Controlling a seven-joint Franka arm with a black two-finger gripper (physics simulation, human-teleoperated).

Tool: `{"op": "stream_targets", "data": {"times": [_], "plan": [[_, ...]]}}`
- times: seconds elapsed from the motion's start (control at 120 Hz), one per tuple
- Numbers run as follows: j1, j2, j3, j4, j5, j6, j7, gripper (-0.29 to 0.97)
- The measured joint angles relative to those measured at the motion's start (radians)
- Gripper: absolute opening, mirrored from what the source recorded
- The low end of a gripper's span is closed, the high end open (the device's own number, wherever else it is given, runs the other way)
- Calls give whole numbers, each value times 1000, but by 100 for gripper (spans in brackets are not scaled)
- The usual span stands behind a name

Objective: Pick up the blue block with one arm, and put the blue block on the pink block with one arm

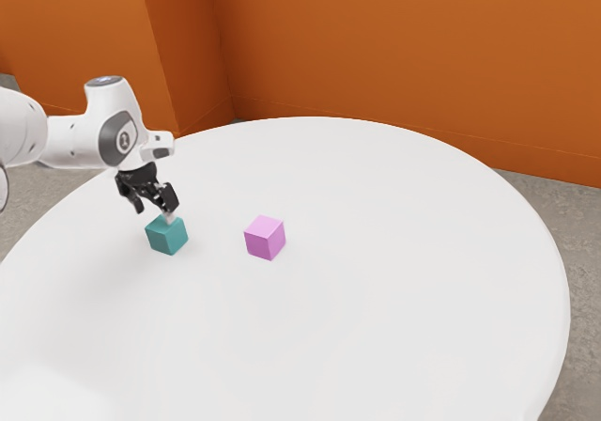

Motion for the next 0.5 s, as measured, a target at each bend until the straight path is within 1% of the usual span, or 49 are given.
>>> {"op": "stream_targets", "data": {"times": [0.15, 0.267, 0.5], "plan": [[0, 18, -2, 37, 1, -82, 21, 68], [0, 33, -21, 86, 2, -131, 31, 68], [0, 70, -23, 125, 5, -187, 47, 68]]}}
